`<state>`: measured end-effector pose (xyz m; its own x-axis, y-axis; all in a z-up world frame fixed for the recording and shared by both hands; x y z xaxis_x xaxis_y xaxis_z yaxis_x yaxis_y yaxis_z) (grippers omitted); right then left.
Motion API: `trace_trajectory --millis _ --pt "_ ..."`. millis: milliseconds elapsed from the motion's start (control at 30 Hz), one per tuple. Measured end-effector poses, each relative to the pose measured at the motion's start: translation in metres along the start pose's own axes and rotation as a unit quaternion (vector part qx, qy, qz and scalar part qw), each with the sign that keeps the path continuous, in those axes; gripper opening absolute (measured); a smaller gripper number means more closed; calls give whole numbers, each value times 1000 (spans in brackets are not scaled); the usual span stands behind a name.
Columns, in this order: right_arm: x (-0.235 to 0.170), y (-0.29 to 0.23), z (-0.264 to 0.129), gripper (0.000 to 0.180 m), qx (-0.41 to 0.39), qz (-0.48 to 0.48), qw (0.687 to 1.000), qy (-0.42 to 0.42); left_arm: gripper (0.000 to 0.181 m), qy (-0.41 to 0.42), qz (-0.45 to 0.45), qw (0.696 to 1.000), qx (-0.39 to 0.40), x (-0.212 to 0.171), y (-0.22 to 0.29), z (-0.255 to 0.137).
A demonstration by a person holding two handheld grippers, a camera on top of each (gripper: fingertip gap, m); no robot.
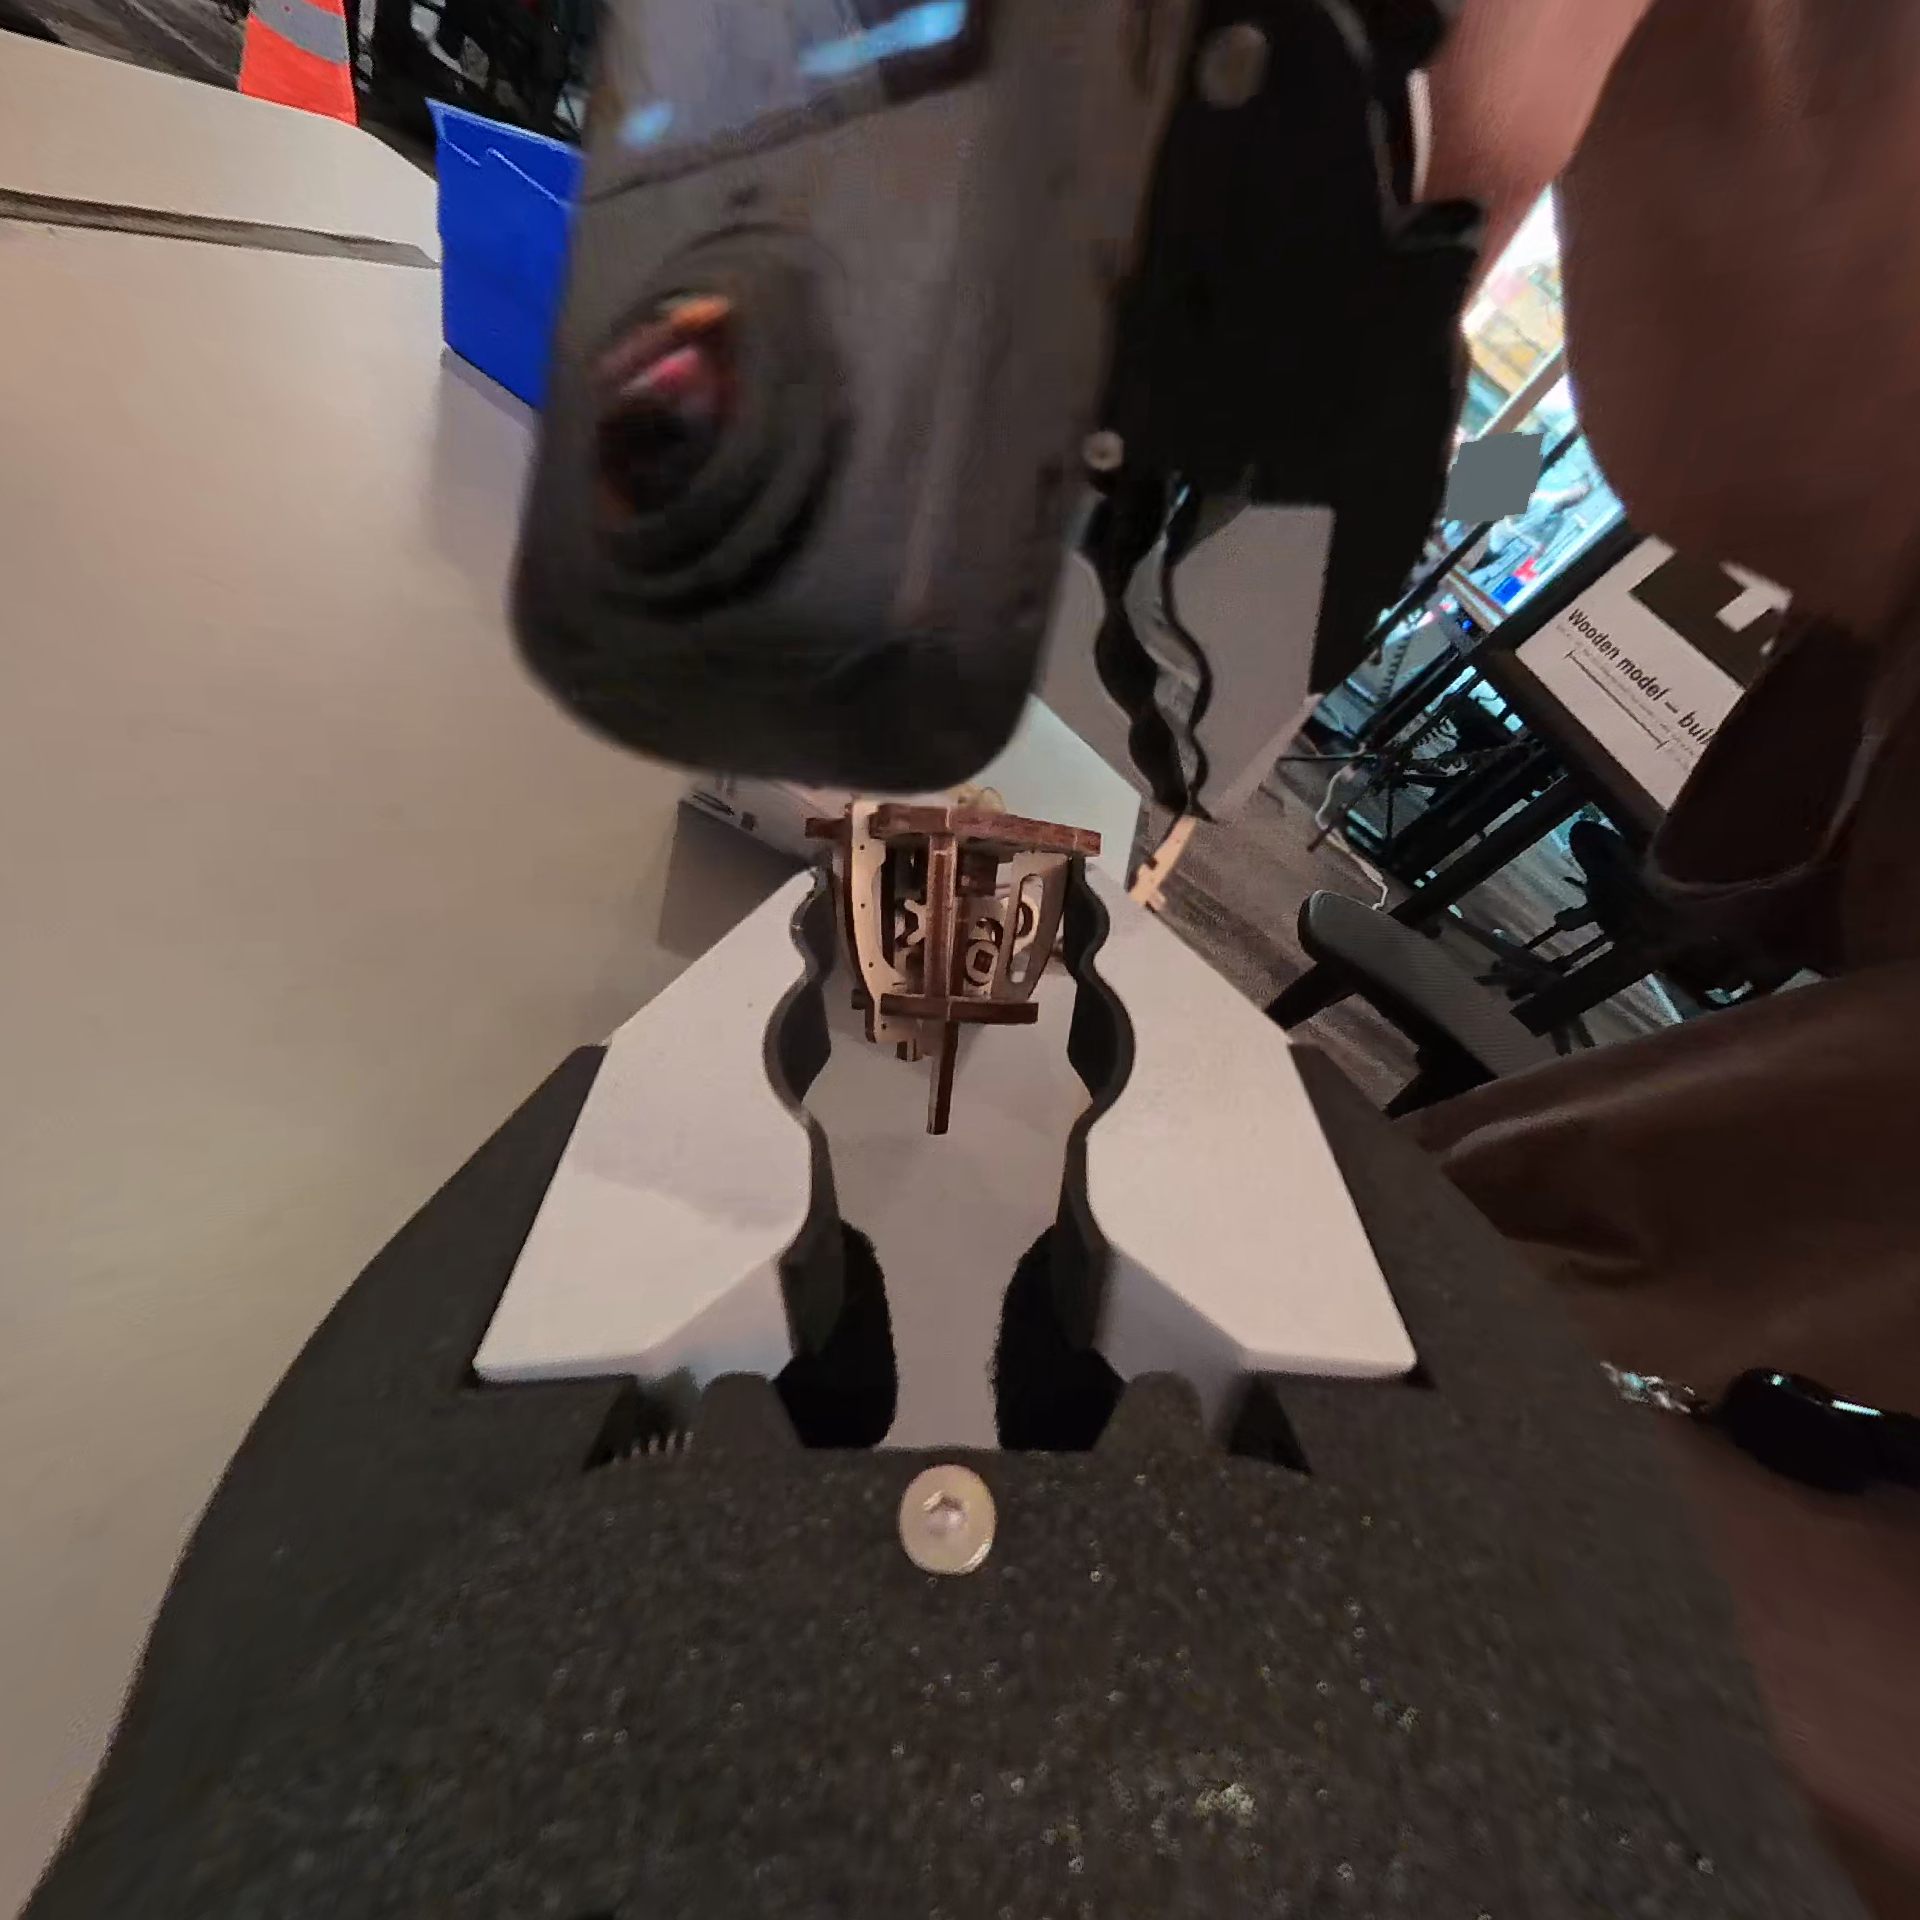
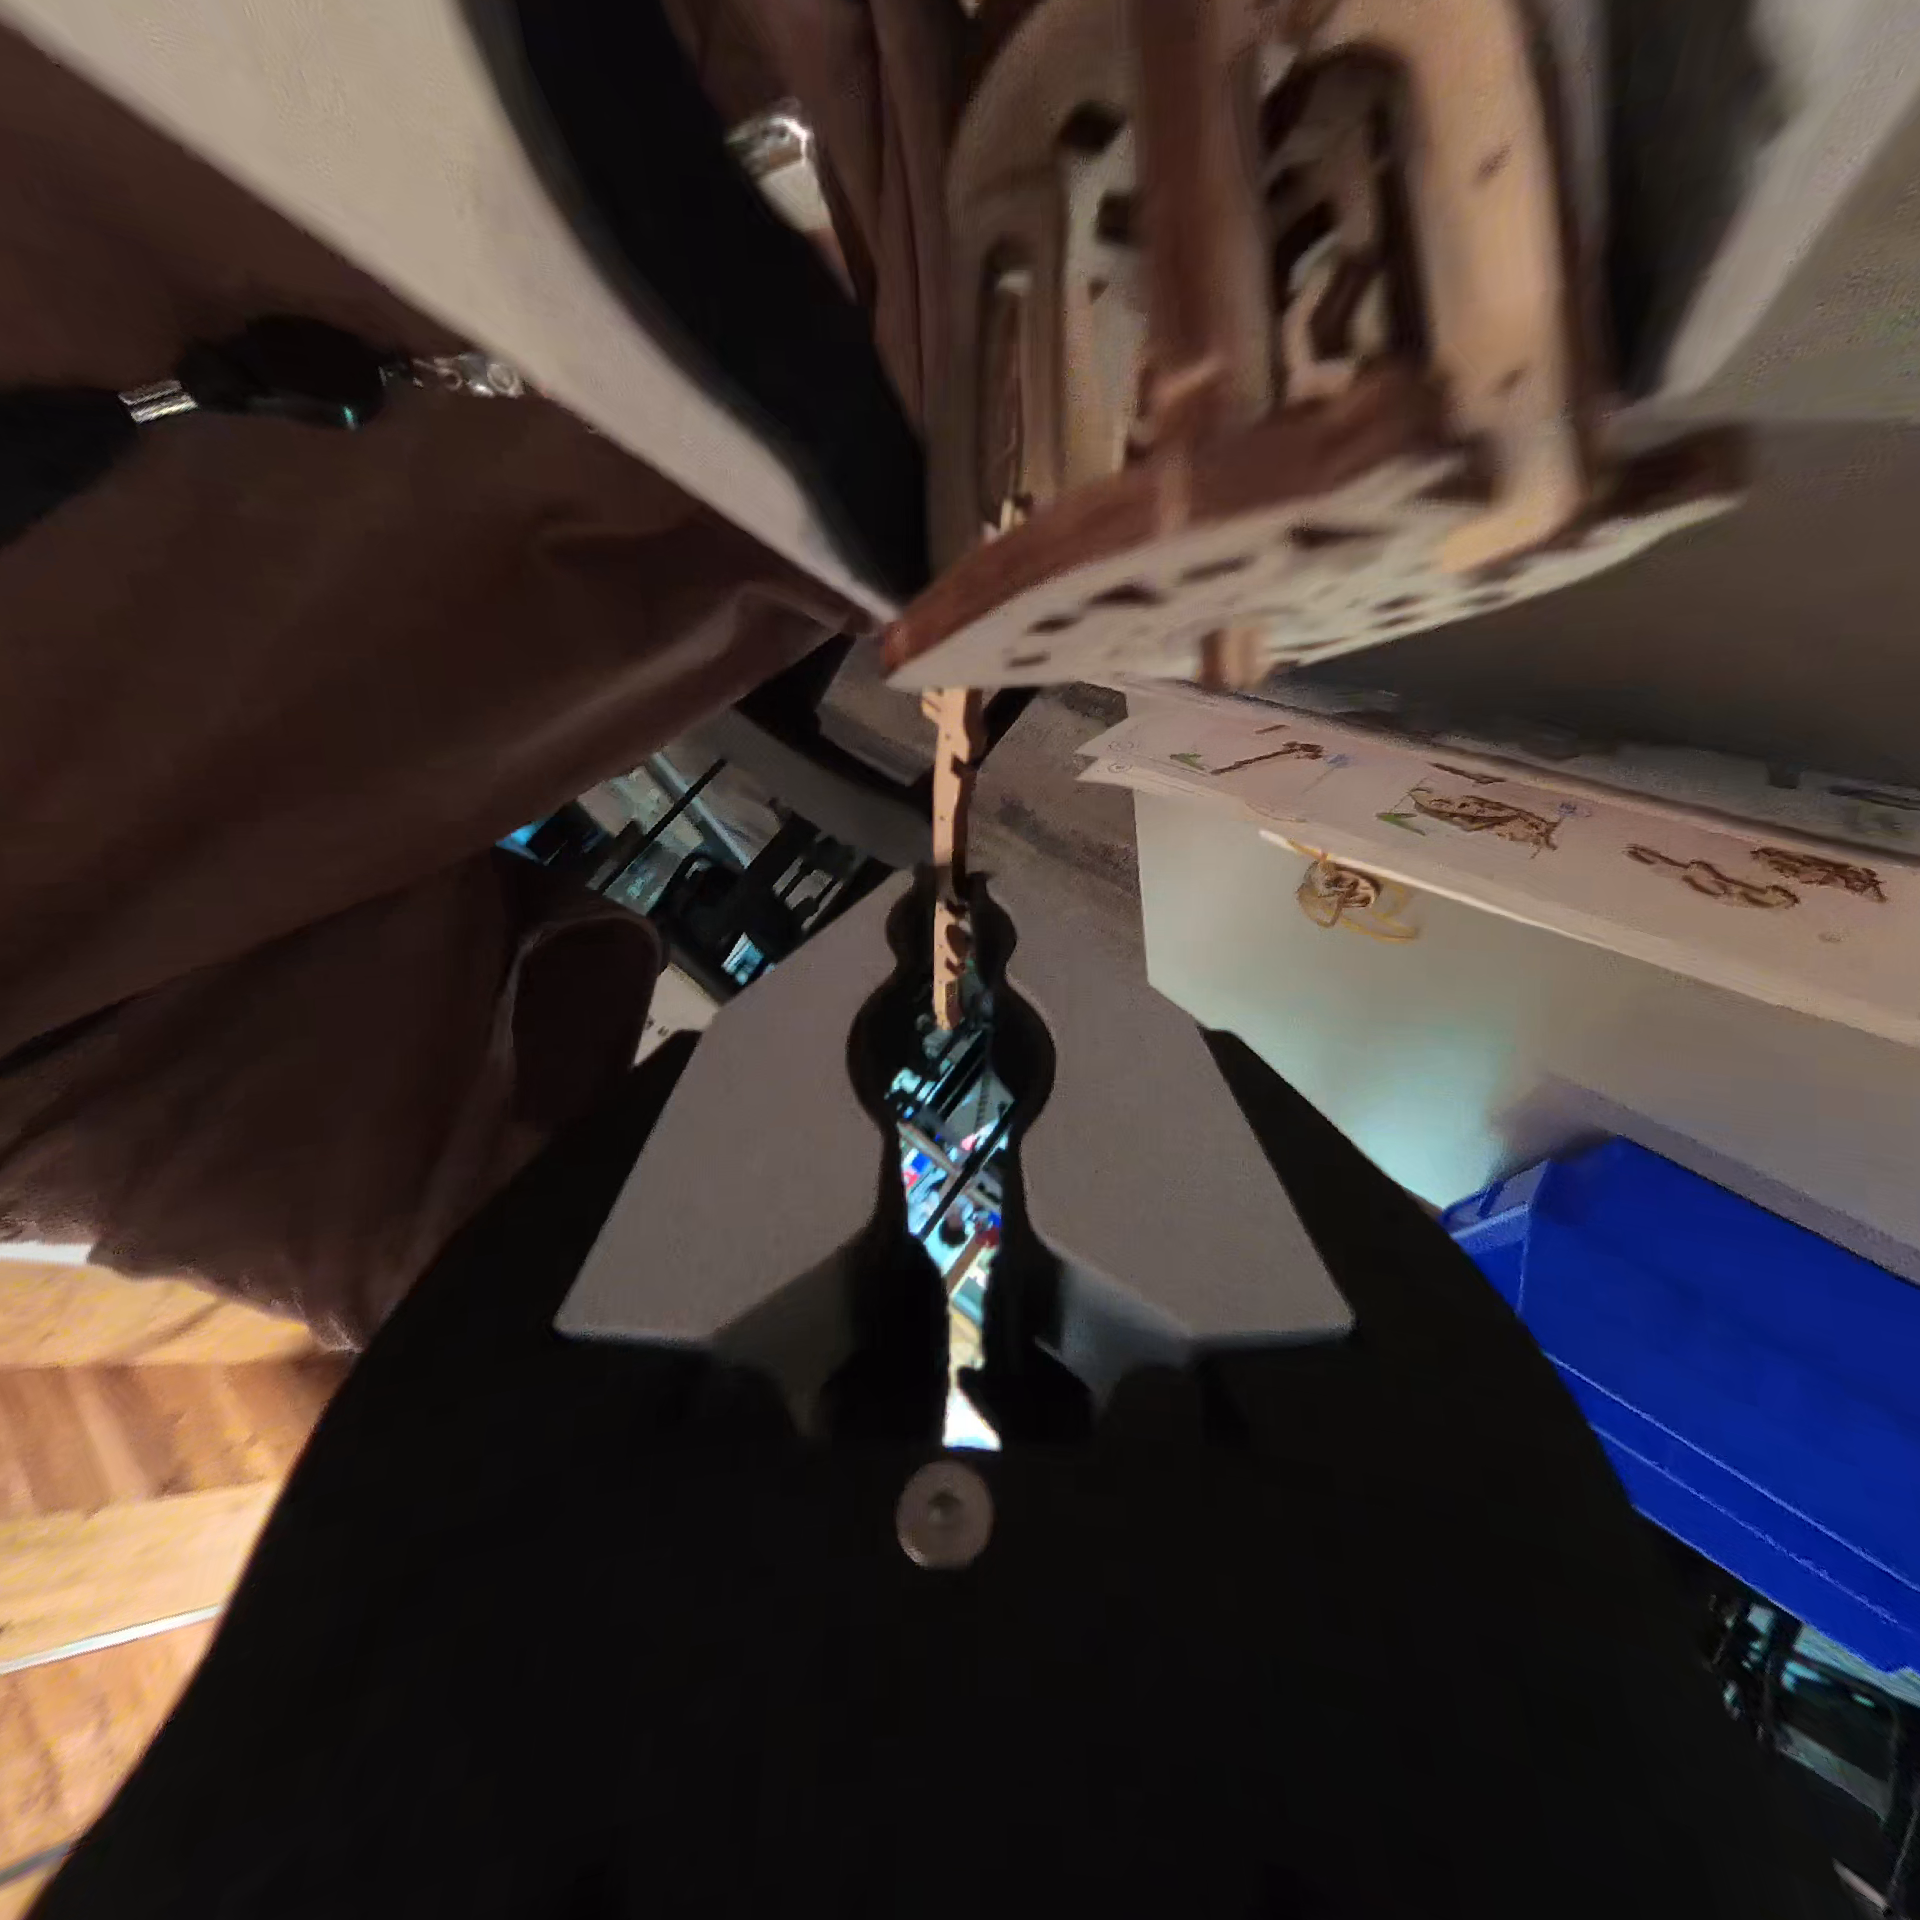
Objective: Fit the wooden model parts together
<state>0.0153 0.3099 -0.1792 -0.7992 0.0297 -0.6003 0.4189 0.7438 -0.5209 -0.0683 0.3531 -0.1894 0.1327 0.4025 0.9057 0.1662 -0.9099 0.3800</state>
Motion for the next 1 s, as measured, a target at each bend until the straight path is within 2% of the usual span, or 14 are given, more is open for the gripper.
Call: trace_trajectory --millis 167,433,767,1000 --pt "0 0 -6 5 38 -7 999 -15 41 -25 33 999 6 -8 7 9" --pt "-5 4 -12 5 47 -2 998 -39 41 -60 77 995 -12 -18 25 23" --pt "-4 -6 -4 4 41 -39 995 -81 42 -43 51 997 -43 -14 30 23" --pt "-1 -6 -8 4 41 -32 994 -98 41 -52 41 996 -67 -18 38 26"
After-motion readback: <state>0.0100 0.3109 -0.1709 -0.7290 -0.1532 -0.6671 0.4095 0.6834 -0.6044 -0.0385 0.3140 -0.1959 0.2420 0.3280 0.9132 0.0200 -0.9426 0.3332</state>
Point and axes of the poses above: each gripper's, where its closed fingertips meet, z out along the fingers, x out of its top, y = z × x across the jaws, the point moved 2 cm from there along -z, back along the fingers, and after that the axes turned 8 degrees about z, right-handed, at the moved point
